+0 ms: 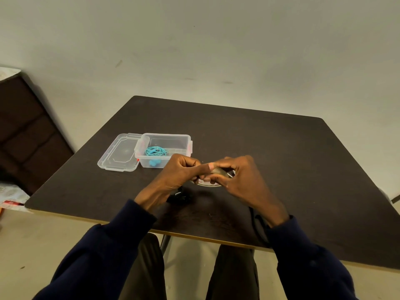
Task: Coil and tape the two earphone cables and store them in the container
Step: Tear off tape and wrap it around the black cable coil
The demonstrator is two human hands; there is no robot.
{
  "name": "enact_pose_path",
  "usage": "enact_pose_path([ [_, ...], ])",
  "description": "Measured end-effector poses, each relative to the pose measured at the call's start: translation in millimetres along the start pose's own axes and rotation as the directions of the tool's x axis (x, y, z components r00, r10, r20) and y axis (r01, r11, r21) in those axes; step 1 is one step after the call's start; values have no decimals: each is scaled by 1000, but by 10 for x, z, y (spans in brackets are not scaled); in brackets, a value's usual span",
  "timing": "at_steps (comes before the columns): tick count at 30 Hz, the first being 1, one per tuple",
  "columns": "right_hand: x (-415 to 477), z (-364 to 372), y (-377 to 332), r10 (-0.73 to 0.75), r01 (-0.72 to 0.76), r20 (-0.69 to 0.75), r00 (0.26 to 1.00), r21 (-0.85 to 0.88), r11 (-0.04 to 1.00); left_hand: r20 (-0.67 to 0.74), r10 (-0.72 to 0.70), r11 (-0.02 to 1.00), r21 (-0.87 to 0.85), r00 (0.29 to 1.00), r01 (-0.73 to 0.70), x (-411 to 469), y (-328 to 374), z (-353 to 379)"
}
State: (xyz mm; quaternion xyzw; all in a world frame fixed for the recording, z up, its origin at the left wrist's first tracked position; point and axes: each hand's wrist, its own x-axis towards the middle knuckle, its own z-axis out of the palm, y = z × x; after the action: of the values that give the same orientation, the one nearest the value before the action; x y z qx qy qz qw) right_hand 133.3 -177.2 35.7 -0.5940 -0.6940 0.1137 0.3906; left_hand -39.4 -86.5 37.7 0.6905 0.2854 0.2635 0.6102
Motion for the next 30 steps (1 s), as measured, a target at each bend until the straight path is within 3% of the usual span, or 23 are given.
enact_pose_path([
  [3,-30,-1,5,10,-7,-21,1000,107,994,64,-27,993,-111,998,34,-12,-37,-24],
  [8,-155,-9,39,165,-136,-43,985,383,914,103,-49,911,-402,994,86,-88,-82,-70],
  [13,-230,22,91,214,-159,-55,975,500,851,99,-96,786,-603,990,137,-153,-100,-57],
  [16,-249,39,108,247,-172,-66,967,548,819,133,-82,767,-624,988,148,-168,-120,-90],
  [21,-272,118,110,269,-165,-92,959,589,791,153,-96,646,-743,984,179,-151,-237,-184],
  [23,-272,129,102,273,-181,-91,958,550,816,125,-138,672,-717,982,186,-152,-213,-166],
  [27,-225,129,43,220,-173,-68,973,416,893,-10,-174,876,-458,985,150,-130,-99,-75],
  [30,-169,84,5,170,-128,-85,982,367,921,-48,-151,918,-377,987,122,-94,-56,-73],
])
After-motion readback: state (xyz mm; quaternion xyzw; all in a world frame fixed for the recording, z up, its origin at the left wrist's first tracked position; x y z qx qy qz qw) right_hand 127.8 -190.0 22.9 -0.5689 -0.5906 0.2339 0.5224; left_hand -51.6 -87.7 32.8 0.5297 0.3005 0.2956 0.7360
